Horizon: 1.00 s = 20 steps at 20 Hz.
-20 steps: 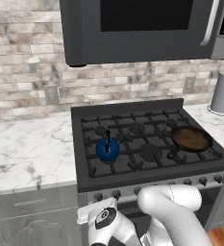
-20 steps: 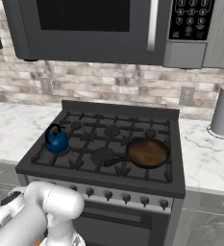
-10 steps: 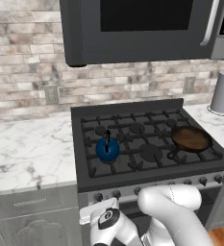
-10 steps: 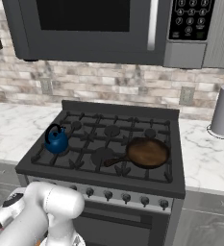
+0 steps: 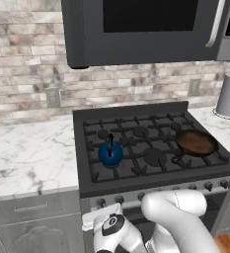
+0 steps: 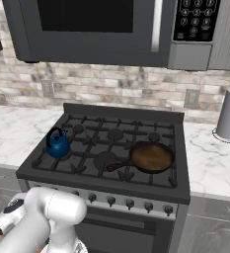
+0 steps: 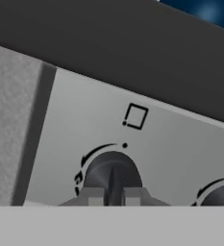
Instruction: Pick the kettle from the counter and place it on a stove burner. Then turn the burner on.
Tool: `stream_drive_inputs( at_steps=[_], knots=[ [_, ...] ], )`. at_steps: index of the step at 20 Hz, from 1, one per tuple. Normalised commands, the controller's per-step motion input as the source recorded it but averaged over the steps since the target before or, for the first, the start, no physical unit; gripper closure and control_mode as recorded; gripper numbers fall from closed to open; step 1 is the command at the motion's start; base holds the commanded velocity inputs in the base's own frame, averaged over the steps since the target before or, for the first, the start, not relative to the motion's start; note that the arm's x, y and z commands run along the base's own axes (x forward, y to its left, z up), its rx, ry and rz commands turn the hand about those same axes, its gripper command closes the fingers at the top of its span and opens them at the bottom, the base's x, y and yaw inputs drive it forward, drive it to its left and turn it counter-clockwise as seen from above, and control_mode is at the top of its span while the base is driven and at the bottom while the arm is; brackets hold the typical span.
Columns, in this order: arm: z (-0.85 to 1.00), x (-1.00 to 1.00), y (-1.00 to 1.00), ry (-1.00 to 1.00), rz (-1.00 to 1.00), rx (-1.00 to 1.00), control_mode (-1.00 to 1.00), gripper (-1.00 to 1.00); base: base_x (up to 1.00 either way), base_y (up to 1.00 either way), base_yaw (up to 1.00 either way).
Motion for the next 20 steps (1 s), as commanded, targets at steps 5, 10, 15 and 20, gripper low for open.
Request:
stream_drive_inputs(
  at_steps=[5,10,15,20],
  knots=[
    [-0.16,0.0,0.0,0.0,0.17,-0.08,-1.0,1.0,0.0,0.0,0.0],
    [-0.42,0.0,0.03,0.17,0.34,-0.21,-1.0,1.0,0.0,0.0,0.0],
    [-0.66,0.08,0.11,0.3,0.35,-0.29,-1.0,1.0,0.0,0.0,0.0],
    [-0.76,0.04,0.24,0.29,0.39,-0.33,-1.0,1.0,0.0,0.0,0.0]
  ],
)
